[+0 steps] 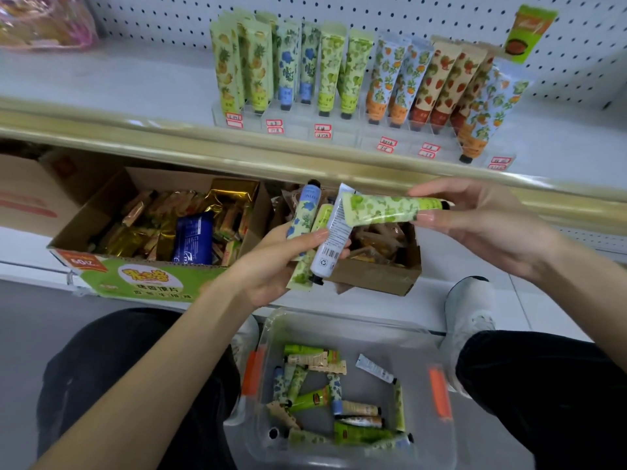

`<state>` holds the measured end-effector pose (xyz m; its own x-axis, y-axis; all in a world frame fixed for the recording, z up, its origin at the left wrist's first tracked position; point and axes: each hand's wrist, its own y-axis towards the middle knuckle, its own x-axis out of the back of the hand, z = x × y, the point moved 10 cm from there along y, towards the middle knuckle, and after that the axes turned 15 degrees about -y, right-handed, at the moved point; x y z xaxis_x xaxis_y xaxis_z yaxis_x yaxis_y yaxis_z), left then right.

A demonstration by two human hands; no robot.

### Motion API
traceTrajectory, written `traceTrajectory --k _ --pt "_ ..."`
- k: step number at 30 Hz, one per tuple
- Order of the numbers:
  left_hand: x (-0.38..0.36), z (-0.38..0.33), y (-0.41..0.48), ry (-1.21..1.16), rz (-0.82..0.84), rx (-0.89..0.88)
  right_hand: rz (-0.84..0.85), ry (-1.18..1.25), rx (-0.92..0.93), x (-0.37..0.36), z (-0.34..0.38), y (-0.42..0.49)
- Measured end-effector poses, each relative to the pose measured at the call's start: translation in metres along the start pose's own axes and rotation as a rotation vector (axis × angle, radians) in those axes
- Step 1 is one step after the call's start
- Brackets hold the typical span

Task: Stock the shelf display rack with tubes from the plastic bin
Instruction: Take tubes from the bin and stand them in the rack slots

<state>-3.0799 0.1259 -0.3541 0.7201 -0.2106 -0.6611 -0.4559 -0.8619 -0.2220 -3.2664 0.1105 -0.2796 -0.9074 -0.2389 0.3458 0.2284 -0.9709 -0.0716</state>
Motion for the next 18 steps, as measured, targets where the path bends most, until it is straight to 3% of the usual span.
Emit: traceTrajectory --k 9,14,18 --pt "-0.004 0.006 -0.007 0.007 0.003 -0.046 -0.085 -0.088 -0.010 -0.009 0.009 0.001" --pt "-0.014 -0.011 -0.015 0.011 0.000 -0.127 -0.124 -0.394 0.038 -0.017 0.026 0.002" --pt "-0.025 -0.039 -0.017 0.075 0.006 -0.232 -0.165 -0.469 0.135 -0.030 0.048 0.007"
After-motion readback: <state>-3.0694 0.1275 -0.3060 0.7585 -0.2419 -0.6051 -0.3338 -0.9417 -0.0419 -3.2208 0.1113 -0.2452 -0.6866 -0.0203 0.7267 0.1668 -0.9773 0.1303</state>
